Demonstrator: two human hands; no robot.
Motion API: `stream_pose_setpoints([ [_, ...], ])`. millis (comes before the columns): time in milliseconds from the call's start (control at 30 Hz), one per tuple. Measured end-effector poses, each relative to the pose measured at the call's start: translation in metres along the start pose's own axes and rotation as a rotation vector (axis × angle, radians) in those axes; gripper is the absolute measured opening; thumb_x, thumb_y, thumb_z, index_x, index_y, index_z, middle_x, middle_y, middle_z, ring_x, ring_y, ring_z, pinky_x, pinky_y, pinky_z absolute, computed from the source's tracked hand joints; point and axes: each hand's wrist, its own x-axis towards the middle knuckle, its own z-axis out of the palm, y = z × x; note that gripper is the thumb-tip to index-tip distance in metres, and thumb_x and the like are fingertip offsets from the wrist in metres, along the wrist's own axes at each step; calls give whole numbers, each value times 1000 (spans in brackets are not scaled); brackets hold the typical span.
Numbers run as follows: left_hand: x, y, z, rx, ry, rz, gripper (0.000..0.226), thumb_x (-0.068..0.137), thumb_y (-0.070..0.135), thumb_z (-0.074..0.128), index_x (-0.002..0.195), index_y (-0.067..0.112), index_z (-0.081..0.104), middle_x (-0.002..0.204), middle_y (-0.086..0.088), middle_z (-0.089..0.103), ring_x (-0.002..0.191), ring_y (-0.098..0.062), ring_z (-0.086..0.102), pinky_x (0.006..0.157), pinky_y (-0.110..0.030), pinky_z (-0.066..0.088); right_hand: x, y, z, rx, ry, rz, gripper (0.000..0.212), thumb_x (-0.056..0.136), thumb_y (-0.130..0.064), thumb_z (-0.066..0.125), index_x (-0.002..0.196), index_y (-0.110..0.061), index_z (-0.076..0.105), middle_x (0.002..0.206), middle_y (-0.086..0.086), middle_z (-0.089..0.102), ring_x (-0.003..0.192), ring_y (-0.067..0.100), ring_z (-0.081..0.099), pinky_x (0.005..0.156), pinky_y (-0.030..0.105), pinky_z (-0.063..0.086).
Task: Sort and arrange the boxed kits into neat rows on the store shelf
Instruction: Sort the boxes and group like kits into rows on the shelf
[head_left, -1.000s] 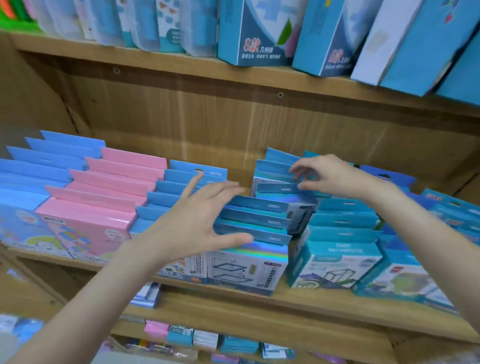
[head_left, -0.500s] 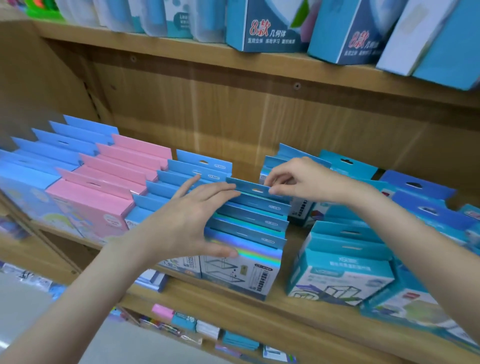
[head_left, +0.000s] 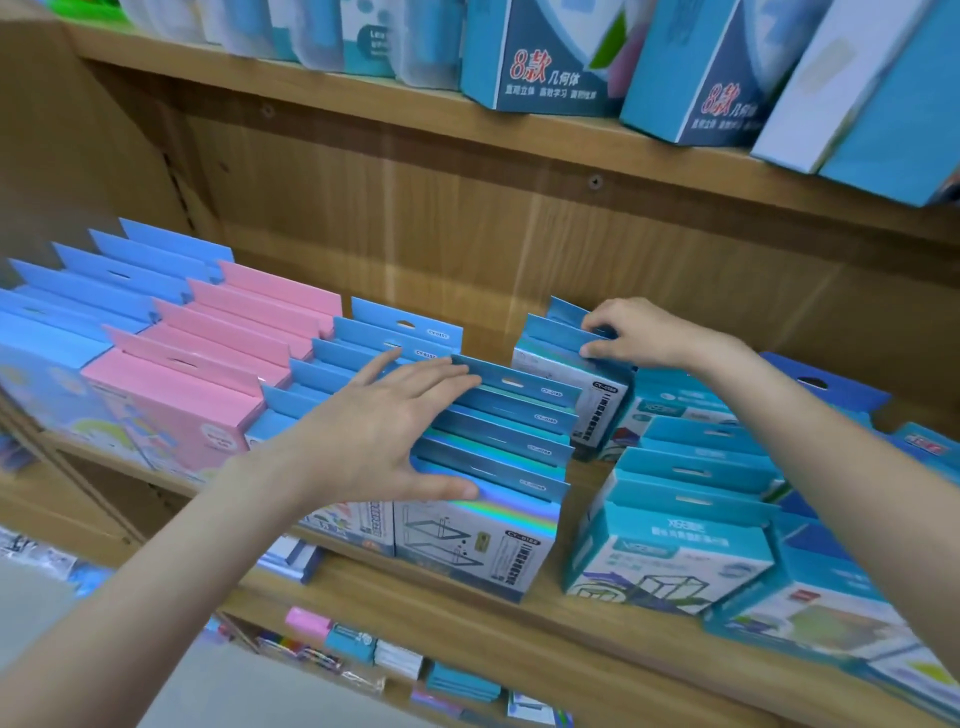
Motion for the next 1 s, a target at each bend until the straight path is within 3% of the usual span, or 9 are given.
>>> stream_pose_setpoints([
  [67,-2,0,-1,-1,28,4,100,67,84,25,145,22,23,150,6,27,139,-7,18,111,-32,-6,5,-5,0,25,17,-2,31,89,-21,57,60,-15,48,64,3,47,67,21,43,60,31,30],
  [133,-3,1,0,16,58,14,95,71,82,28,142,19,32,145,2,38,135,-11,29,111,-39,3,10,-14,2,37,30,-34,35,90,-20,57,58,-14,43,57,-1,39,61,18,37,56,30,26],
  [233,-3,2,2,36,78,16,91,74,80,29,136,15,42,136,-1,50,128,-15,41,108,-48,16,19,-27,4,53,19,-103,22,90,-22,55,79,-3,60,72,5,57,71,18,46,63,30,29],
  [400,-2,0,5,25,77,14,93,73,82,29,138,16,40,139,1,47,130,-13,38,110,-44,14,19,-37,-2,140,-51,-172,19,90,-25,57,96,-10,66,88,-5,62,74,6,52,64,14,36],
  [567,0,-2,7,0,70,10,95,72,84,26,139,18,38,141,3,44,131,-10,34,113,-39,12,10,-39,-1,376,-122,-119,27,90,-33,53,108,-16,65,108,-6,64,99,7,57,89,21,42],
  [667,0,-2,7,-11,64,10,94,74,83,26,137,16,40,139,2,46,130,-11,36,112,-36,10,13,-32,2,439,-70,-87,19,93,-13,49,100,-22,65,111,-5,62,110,11,55,95,22,41],
  [800,-1,-2,8,23,82,12,93,74,82,28,137,16,41,139,2,46,130,-12,37,114,-39,14,15,-36,6,459,-70,-88,39,90,6,44,87,-31,55,115,-3,60,111,11,53,83,19,43],
  [933,-1,-2,7,35,66,6,95,72,83,28,139,17,38,142,2,43,133,-12,34,114,-39,11,17,-43,5,418,-100,-79,37,91,1,44,86,-35,51,120,1,58,115,16,52,97,40,45],
  [1000,-1,-3,6,14,76,20,98,69,84,30,142,18,32,147,4,35,136,-8,26,114,-33,3,13,-44,5,427,-81,-58,29,91,-3,47,87,-31,52,117,2,58,112,16,53,100,43,43],
])
